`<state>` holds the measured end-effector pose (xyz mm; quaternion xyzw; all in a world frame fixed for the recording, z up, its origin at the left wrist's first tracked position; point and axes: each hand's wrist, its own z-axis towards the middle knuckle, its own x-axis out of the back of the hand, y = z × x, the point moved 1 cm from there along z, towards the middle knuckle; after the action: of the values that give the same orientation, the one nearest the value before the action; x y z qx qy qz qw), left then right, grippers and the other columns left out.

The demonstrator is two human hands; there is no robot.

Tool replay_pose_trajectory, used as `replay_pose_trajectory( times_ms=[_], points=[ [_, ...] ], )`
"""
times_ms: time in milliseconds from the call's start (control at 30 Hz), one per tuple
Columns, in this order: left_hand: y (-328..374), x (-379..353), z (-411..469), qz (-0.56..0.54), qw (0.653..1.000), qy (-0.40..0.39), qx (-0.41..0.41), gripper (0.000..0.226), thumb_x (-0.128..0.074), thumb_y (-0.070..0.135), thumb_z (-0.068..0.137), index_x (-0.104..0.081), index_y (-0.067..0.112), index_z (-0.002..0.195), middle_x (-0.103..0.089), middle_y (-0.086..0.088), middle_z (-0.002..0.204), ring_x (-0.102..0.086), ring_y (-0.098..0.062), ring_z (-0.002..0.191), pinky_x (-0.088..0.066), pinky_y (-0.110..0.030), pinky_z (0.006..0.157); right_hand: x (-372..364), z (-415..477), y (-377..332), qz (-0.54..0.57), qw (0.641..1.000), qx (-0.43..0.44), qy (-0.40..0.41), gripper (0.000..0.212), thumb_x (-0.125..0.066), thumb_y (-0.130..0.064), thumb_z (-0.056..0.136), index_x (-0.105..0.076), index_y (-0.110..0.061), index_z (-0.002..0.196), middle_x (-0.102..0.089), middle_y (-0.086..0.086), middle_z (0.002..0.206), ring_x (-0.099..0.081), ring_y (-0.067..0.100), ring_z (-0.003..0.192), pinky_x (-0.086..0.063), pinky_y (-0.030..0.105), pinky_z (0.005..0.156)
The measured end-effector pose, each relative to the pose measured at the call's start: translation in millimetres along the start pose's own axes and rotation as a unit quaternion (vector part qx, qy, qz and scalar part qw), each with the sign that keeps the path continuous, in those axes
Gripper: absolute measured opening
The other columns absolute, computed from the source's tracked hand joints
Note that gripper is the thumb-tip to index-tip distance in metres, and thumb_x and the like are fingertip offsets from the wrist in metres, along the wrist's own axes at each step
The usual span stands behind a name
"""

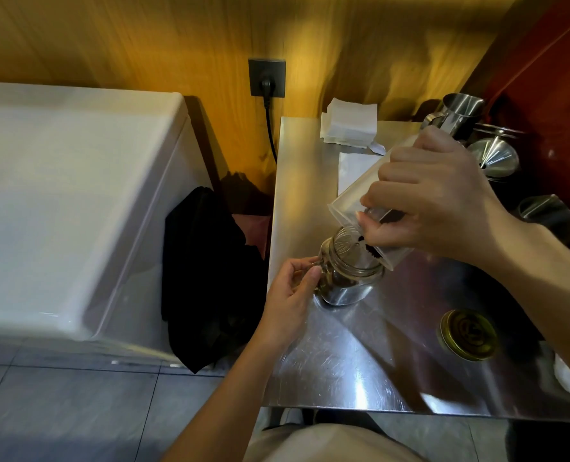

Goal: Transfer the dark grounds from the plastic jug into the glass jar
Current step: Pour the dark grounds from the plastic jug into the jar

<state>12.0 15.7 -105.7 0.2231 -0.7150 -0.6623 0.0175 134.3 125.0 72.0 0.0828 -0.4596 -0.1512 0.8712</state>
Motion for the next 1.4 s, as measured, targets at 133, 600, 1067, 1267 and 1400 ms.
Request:
replay_pose_trajectory(
  times_ms=[133,600,1067,1267,1400],
  points=[
    [-0.8,0.2,-0.2,0.004,1.0,0.005,-0.002,0.024,-0.057,0.034,0.08,-0.059,0.016,0.095,-0.065,-0.002,0.101,-0.062,-0.01,0.094,-0.051,-0.017,0.076,0.0,-0.4,-0.6,-0.003,1.0,0.013,-0.004,0.027,-0.058,-0.018,0.081,-0.063,-0.004,0.058,-0.054,0.011,0.047,-0.052,0.025,0.045,-0.041,0.033,0.055],
    [-6.5,1.2,1.5,-0.044,0.999,-0.004,0.013,0.021,-0.061,0.037,0.079,-0.062,0.021,0.093,-0.065,-0.003,0.104,-0.062,-0.013,0.097,-0.05,-0.024,0.079,1.3,-4.8,1.5,0.013,1.0,-0.01,-0.005,0.03,-0.059,-0.019,0.083,-0.063,-0.003,0.057,-0.055,0.01,0.047,-0.051,0.025,0.045,-0.038,0.034,0.057],
    [-7.0,1.7,2.0,-0.037,0.999,-0.016,0.009,0.027,-0.057,0.031,0.082,-0.057,0.011,0.098,-0.061,-0.012,0.109,-0.061,-0.015,0.098,-0.05,-0.019,0.079,0.2,-9.1,3.1,0.021,1.0,-0.011,-0.009,0.031,-0.059,-0.016,0.084,-0.063,-0.003,0.056,-0.057,0.01,0.048,-0.054,0.026,0.046,-0.035,0.036,0.057],
    [-6.4,2.2,2.9,-0.021,1.0,-0.016,0.012,0.028,-0.058,0.032,0.081,-0.057,0.01,0.097,-0.06,-0.019,0.114,-0.059,-0.021,0.103,-0.05,-0.024,0.085,0.4,-7.6,2.8,0.024,0.999,-0.017,-0.012,0.029,-0.061,-0.015,0.082,-0.063,-0.003,0.057,-0.057,0.01,0.047,-0.053,0.026,0.046,-0.033,0.035,0.058],
    [-7.3,3.2,2.6,-0.029,0.999,-0.02,0.025,0.032,-0.063,0.043,0.077,-0.059,0.017,0.095,-0.061,-0.015,0.116,-0.058,-0.023,0.107,-0.046,-0.035,0.092,0.0,-8.3,2.8,0.017,1.0,-0.006,-0.006,0.029,-0.06,-0.014,0.083,-0.063,-0.003,0.057,-0.057,0.01,0.048,-0.053,0.025,0.046,-0.033,0.035,0.058]
  ],
)
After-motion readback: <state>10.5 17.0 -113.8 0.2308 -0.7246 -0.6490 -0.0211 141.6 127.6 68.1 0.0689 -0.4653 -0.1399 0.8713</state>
